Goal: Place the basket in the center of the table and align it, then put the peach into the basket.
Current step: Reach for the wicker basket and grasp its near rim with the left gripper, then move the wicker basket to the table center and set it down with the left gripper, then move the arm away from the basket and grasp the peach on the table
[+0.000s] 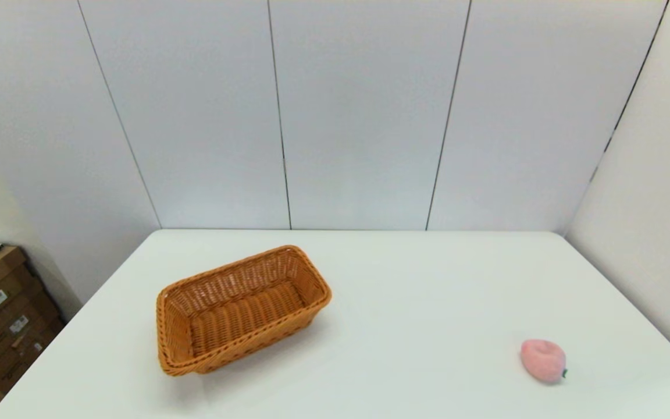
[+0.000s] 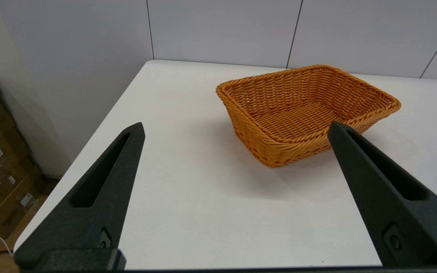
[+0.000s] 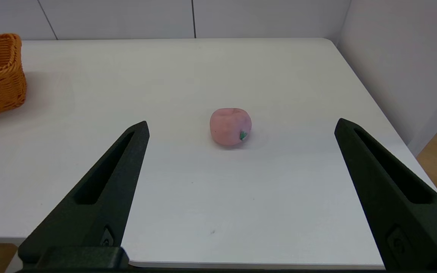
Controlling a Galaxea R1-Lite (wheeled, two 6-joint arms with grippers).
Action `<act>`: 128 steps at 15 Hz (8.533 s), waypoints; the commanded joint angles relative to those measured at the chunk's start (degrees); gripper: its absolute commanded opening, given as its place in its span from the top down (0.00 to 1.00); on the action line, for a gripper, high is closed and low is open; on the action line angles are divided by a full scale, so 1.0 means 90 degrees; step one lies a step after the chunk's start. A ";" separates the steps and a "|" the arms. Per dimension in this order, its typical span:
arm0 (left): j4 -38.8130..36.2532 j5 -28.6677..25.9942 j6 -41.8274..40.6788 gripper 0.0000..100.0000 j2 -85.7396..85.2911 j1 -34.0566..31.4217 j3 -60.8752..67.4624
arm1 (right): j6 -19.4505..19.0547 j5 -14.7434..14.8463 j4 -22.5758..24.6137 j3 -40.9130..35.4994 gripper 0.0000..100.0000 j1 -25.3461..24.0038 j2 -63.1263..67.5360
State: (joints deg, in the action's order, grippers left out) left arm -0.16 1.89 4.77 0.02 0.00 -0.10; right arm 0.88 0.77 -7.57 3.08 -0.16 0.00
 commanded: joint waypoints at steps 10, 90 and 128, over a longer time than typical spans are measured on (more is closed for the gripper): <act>0.0662 -0.0015 0.1131 0.00 0.1892 -0.0010 -0.1942 | 0.0000 0.0003 -0.0008 -0.0001 0.00 -0.0002 0.0000; -0.0451 -0.1782 0.3953 1.00 1.2898 0.3896 -0.5448 | -0.0029 0.0061 0.0011 -0.0011 0.00 -0.0002 0.0000; -0.0783 -0.1538 0.3435 0.00 1.0075 0.2451 -0.5263 | -0.0029 0.0051 0.0011 -0.0011 0.00 -0.0002 0.0000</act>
State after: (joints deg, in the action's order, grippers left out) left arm -7.96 -11.93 38.10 104.74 26.17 -47.57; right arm 0.60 1.26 -7.41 3.00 -0.16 0.00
